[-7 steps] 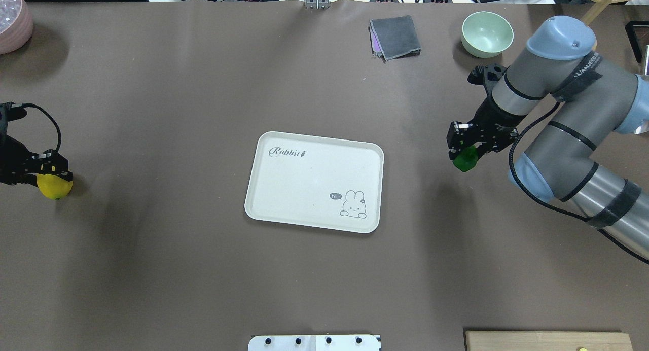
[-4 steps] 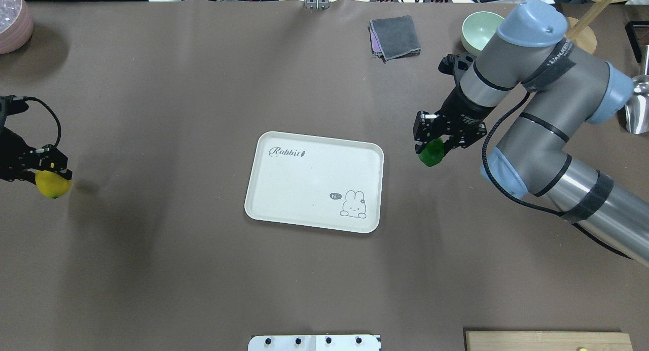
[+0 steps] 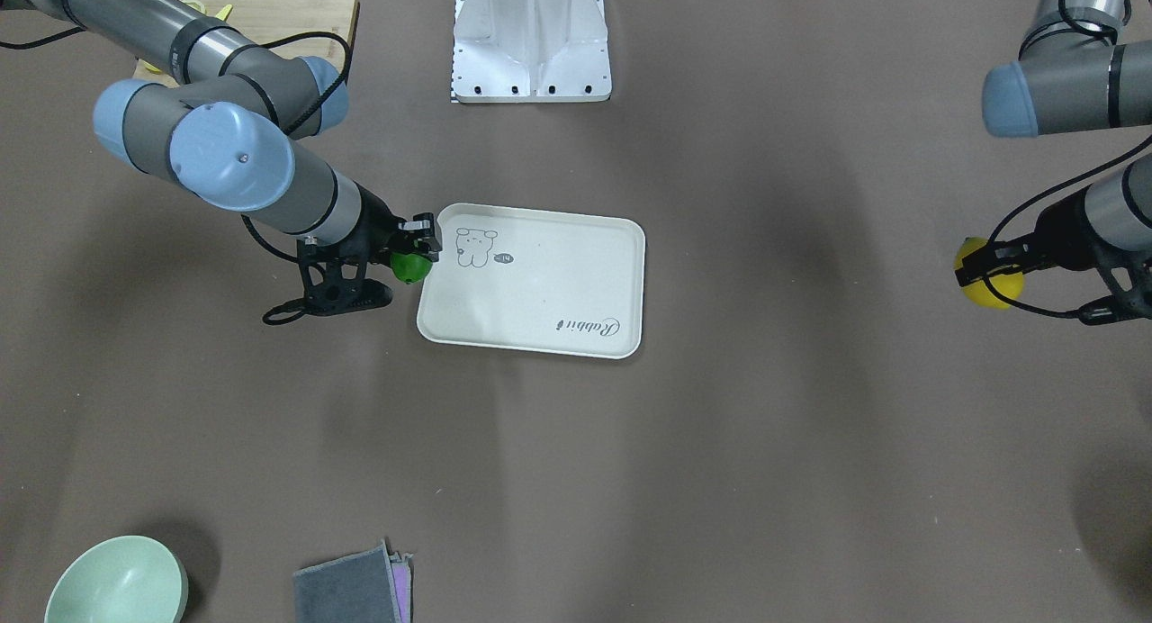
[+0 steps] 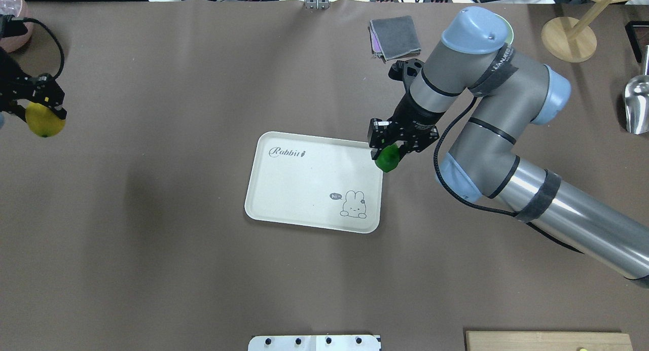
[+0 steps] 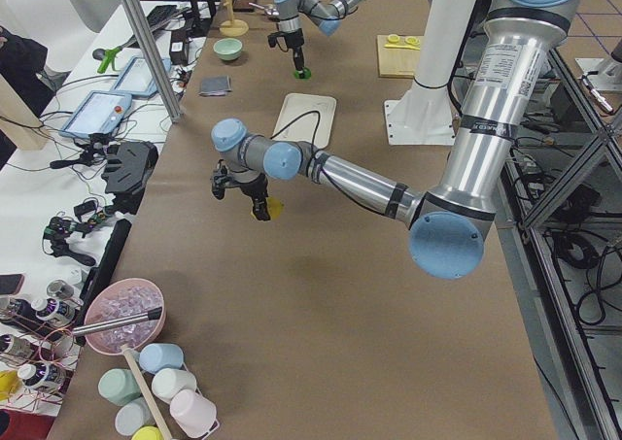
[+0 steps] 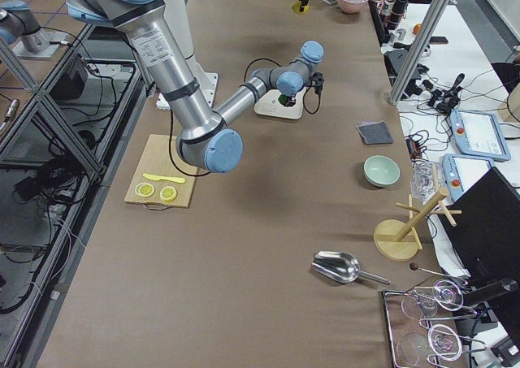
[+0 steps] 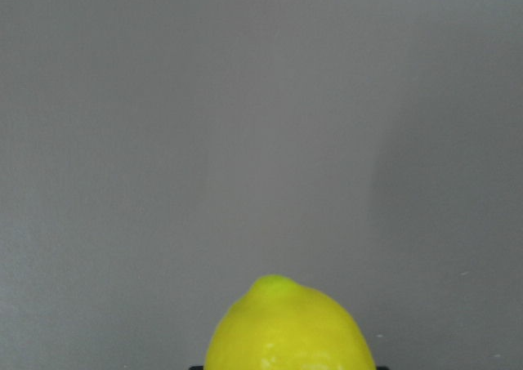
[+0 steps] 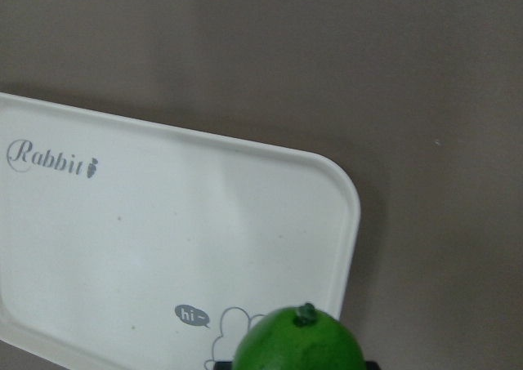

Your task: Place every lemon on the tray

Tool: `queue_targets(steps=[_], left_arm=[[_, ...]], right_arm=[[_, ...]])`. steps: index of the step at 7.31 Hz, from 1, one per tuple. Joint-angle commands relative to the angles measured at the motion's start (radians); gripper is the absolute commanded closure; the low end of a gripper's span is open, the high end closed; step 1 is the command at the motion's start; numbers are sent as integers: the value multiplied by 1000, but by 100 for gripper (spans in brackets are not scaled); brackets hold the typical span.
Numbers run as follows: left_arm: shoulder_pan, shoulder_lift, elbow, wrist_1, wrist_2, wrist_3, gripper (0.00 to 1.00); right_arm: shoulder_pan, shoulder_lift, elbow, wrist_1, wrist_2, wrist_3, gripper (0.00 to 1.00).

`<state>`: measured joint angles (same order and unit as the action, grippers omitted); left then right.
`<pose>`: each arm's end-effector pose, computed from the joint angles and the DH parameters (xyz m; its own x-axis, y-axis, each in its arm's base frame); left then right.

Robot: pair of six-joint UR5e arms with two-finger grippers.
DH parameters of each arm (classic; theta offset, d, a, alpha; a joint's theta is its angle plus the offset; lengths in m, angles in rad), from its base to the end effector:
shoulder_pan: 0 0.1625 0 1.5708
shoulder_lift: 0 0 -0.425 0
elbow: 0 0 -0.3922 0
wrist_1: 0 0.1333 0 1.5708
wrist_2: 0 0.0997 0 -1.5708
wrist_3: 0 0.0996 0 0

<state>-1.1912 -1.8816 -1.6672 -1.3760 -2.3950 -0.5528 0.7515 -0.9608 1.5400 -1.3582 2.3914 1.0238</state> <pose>0.1671 -0.5813 0.4569 0.6782 -0.1402 -0.7213 -0.0072 0.9803 -0.1973 -0.4629 -0.5153 0.2729 0.4827 -0.0343 0.8751 0.1943 0.9785 -0.0688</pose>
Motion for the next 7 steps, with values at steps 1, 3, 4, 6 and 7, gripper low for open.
queue_targets(steps=[1,3,4,6,7], left_arm=[[-16,-156,17,179,0,22,100],[-5,-272,56,233,0,-48,100],[11,-310,55,233,0,-123,100],[106,-378,50,223,8,-282,100],[161,-396,50,188,10,-371,100]], right_arm=[[-47,72,-131,123,-38,-8,76],[-79,82,-149,148,-63,-10,70],[-84,76,-150,146,-64,-4,1],[-78,71,-147,146,-61,-10,0],[-51,74,-146,145,-52,-11,0]])
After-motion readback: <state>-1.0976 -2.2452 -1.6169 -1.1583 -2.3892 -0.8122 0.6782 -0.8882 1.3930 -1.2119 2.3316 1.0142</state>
